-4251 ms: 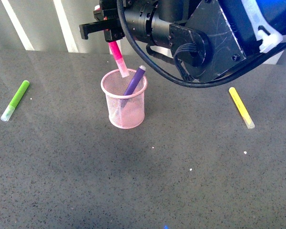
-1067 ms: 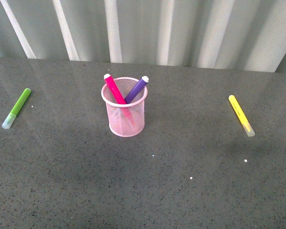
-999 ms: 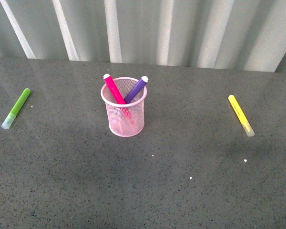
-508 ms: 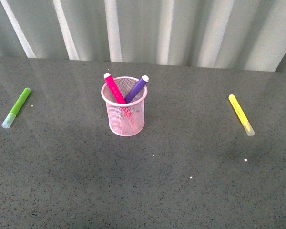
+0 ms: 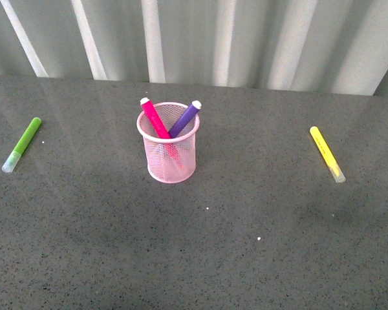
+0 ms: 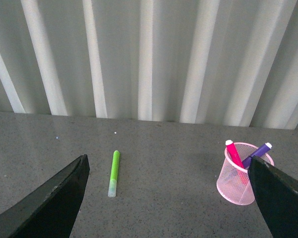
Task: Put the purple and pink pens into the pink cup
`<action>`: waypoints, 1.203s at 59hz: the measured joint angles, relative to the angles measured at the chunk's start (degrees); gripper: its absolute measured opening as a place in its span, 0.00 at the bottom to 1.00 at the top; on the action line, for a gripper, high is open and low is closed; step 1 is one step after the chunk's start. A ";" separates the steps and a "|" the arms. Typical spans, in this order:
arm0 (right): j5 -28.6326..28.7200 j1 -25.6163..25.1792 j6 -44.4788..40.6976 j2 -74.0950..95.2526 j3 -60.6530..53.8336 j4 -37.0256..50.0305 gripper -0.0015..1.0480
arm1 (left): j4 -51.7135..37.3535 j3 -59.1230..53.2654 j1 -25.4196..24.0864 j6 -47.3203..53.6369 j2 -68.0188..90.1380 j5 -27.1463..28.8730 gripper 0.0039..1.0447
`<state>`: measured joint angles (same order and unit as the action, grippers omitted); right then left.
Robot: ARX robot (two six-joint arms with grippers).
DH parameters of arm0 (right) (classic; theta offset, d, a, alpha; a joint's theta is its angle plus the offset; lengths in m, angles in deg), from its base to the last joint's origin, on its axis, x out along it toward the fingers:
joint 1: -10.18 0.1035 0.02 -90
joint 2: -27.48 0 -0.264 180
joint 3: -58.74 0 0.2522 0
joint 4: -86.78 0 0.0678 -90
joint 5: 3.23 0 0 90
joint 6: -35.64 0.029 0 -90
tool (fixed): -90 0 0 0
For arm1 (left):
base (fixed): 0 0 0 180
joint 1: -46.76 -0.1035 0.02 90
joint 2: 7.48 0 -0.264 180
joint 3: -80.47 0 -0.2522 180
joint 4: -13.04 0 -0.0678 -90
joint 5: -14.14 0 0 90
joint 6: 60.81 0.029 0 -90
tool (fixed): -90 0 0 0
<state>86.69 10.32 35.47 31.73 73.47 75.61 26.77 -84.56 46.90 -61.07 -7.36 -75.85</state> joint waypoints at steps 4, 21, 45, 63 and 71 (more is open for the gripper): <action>-0.02 0.00 0.02 -3.41 0.00 -2.23 0.03 | 0.00 0.00 0.00 -0.02 0.02 0.04 0.94; -0.02 0.00 0.02 -4.00 0.00 -2.49 0.03 | 0.00 0.00 0.00 0.00 -0.02 0.00 0.94; -0.04 0.00 0.02 -4.00 0.00 -2.51 0.68 | 0.00 0.00 0.00 0.00 -0.02 0.00 0.94; -0.04 0.00 0.15 -4.00 0.00 -2.51 0.93 | 0.00 0.00 0.00 0.00 -0.02 0.02 0.94; -0.02 0.00 0.15 -4.00 0.00 -2.51 0.93 | 0.00 0.00 0.00 0.00 -0.02 0.00 0.94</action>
<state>86.67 10.32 35.63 27.73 73.47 73.10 26.77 -84.56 46.90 -61.07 -7.38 -75.85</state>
